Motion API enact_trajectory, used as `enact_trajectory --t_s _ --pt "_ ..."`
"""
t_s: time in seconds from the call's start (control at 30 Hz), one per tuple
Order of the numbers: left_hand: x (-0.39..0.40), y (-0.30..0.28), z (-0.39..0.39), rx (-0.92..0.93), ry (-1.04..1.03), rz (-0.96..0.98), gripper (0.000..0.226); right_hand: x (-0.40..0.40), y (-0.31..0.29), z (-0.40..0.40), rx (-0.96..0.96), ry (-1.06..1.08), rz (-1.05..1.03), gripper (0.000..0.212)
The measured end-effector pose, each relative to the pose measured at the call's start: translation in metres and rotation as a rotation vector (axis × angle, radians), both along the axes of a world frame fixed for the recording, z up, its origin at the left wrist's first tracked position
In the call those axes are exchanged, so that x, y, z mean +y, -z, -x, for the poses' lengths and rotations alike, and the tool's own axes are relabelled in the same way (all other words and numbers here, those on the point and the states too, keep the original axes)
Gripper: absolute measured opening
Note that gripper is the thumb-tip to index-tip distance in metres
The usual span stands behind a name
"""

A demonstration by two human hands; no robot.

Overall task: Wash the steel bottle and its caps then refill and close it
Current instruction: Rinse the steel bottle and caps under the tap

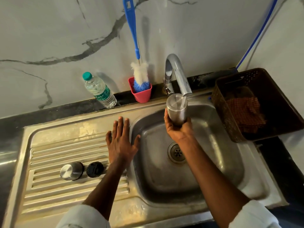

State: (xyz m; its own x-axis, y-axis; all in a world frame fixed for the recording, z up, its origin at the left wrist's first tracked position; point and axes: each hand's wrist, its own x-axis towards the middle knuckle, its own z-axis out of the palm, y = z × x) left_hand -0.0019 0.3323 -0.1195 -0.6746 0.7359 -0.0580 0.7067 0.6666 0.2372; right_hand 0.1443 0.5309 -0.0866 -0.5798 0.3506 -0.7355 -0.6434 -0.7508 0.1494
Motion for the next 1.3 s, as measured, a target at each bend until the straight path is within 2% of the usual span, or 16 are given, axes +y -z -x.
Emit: enact_trajectory --t_s 0.13,0.3,0.43,0.53,0.63,0.73,0.9,1.0,1.13,1.2,1.3 --pt "0.000 -0.001 -0.001 -0.003 -0.004 -0.003 0.086 -0.006 0.005 -0.010 -0.116 -0.127 -0.047 0.058" --pt "0.000 0.000 0.000 -0.005 -0.006 0.003 0.086 0.004 -0.005 -0.009 0.039 -0.105 0.007 0.062" --pt "0.001 0.000 -0.001 -0.011 -0.012 0.006 0.087 -0.001 -0.006 -0.015 -0.007 -0.231 -0.093 0.066" --pt "0.001 -0.002 -0.001 -0.021 -0.006 -0.002 0.087 0.000 -0.007 -0.014 -0.048 -0.228 -0.106 0.065" --pt "0.000 -0.001 0.000 -0.023 -0.002 -0.006 0.087 -0.007 -0.011 -0.014 -0.180 -0.302 -0.268 0.066" --pt "0.000 0.000 0.000 -0.019 0.001 -0.011 0.087 -0.021 -0.008 -0.028 -0.293 -0.411 -0.485 0.057" --pt "-0.001 0.002 0.001 -0.014 -0.001 -0.005 0.087 -0.023 -0.003 -0.040 -0.646 -0.382 -0.745 0.047" --pt "-0.001 0.002 0.000 -0.012 0.000 -0.012 0.086 -0.022 -0.009 -0.028 -0.682 -0.380 -0.826 0.054" --pt "-0.001 0.000 0.001 -0.010 0.007 -0.016 0.087 -0.037 -0.007 -0.038 -0.695 -0.566 -1.024 0.063" --pt "-0.001 0.001 0.001 -0.010 0.009 -0.015 0.088 -0.042 0.004 -0.055 -0.774 -0.627 -1.111 0.069" --pt "-0.001 0.002 0.001 -0.009 0.009 -0.005 0.088 -0.034 0.012 -0.071 -0.942 -0.596 -1.122 0.075"
